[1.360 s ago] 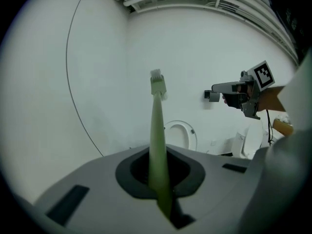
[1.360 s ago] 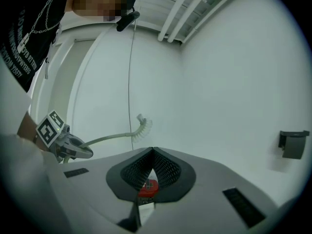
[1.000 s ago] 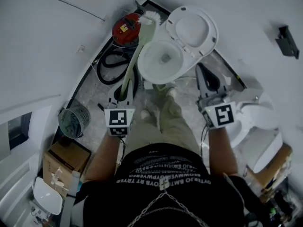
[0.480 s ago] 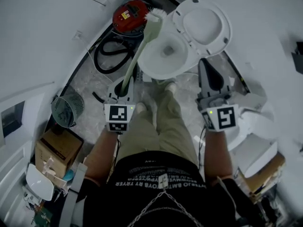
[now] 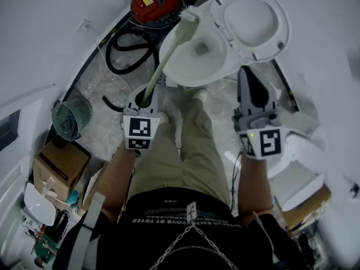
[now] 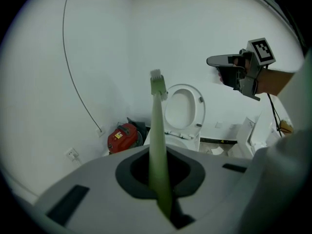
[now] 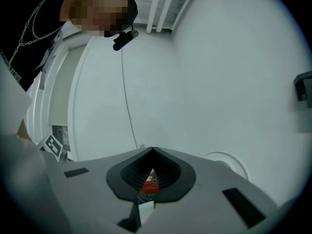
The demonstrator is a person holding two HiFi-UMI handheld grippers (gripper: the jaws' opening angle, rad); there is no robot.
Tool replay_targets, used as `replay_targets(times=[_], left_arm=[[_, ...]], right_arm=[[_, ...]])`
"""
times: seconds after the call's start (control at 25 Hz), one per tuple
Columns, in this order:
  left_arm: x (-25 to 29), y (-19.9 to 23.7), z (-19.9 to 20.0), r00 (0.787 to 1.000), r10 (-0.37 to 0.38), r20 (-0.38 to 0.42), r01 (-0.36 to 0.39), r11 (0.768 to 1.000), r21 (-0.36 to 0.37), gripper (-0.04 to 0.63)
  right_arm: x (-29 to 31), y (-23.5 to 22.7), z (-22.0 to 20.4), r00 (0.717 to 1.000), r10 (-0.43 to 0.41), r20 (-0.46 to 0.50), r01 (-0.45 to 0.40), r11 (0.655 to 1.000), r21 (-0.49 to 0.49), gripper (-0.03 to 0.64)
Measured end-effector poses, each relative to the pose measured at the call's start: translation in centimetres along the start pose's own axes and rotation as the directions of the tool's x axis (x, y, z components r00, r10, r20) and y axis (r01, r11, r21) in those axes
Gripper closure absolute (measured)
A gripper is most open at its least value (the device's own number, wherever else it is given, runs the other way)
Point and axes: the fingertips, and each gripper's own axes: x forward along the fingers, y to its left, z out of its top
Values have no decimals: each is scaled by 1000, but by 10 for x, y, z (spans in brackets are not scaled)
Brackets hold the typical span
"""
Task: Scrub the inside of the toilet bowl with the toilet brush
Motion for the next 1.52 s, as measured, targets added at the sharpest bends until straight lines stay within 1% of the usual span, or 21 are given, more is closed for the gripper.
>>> replay_targets(times=[0.12, 0.28, 0.48, 0.64, 0.84, 1.04, 1.16, 1.28, 1.4, 1.52], left_arm=[[16, -4, -12, 1000, -2, -14, 2, 1000, -7, 594], [32, -10, -26, 999, 0, -34, -1, 1000, -16, 594], [52, -20, -47, 998, -18, -61, 17, 1000, -14, 594], [64, -22, -68, 995, -24, -95, 21, 999, -33, 594], [83, -30, -94, 989, -38, -143, 30, 998, -57, 594], [99, -35, -116, 983, -51, -174, 36, 996, -87, 594], [107, -39, -136, 972, -57, -227, 32, 994, -109, 594], [114, -46, -160, 955, -47, -294, 15, 994, -111, 594], [120, -50, -182, 942, -39, -333, -3, 992, -126, 594], [125, -55, -201, 925, -42, -379, -9, 991, -131, 594]], right_arm=[[4, -6, -13, 1000, 8, -3, -8, 1000, -4, 614], [11, -8, -28, 999, 44, 8, -44, 999, -19, 614], [16, -7, -50, 998, 55, -14, -55, 998, -20, 614], [24, -5, -67, 997, 69, -25, -69, 998, -15, 614], [34, -8, -89, 995, 91, -31, -92, 995, -31, 614], [45, -8, -106, 993, 102, -55, -105, 993, -44, 614], [52, -9, -111, 991, 114, -64, -116, 993, -32, 614], [55, -11, -115, 988, 131, -75, -133, 991, -19, 614], [59, -13, -121, 985, 150, -85, -152, 988, -26, 614], [62, -17, -125, 982, 160, -98, -163, 987, -16, 614]])
